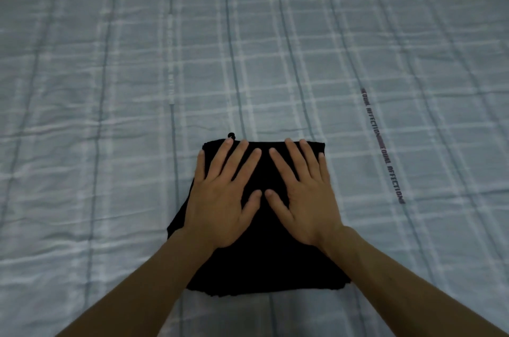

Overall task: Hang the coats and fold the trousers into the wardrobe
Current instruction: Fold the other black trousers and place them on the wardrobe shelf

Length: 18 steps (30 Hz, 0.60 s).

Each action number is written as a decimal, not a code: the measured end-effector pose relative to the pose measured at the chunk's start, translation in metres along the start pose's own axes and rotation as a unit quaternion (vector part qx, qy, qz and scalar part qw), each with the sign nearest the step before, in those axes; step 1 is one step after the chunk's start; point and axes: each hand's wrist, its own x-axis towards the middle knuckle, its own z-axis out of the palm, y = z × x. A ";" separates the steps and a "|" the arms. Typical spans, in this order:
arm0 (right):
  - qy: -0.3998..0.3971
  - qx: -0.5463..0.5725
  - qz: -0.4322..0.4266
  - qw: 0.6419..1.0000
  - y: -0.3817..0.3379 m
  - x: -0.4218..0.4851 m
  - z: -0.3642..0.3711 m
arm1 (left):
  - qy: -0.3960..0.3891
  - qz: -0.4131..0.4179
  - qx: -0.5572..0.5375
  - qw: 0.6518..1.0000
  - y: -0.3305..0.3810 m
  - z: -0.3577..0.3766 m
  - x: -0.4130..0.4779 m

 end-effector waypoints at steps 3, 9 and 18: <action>-0.009 -0.014 0.003 1.000 -0.001 -0.002 -0.002 | -0.012 -0.009 0.040 0.999 0.005 -0.008 -0.003; -0.057 -0.019 -0.033 0.998 -0.018 -0.055 -0.017 | -0.047 0.040 0.012 0.998 0.034 -0.019 -0.077; -0.123 -0.030 -0.054 0.990 -0.017 -0.110 -0.020 | -0.130 0.046 0.012 0.990 0.036 -0.012 -0.117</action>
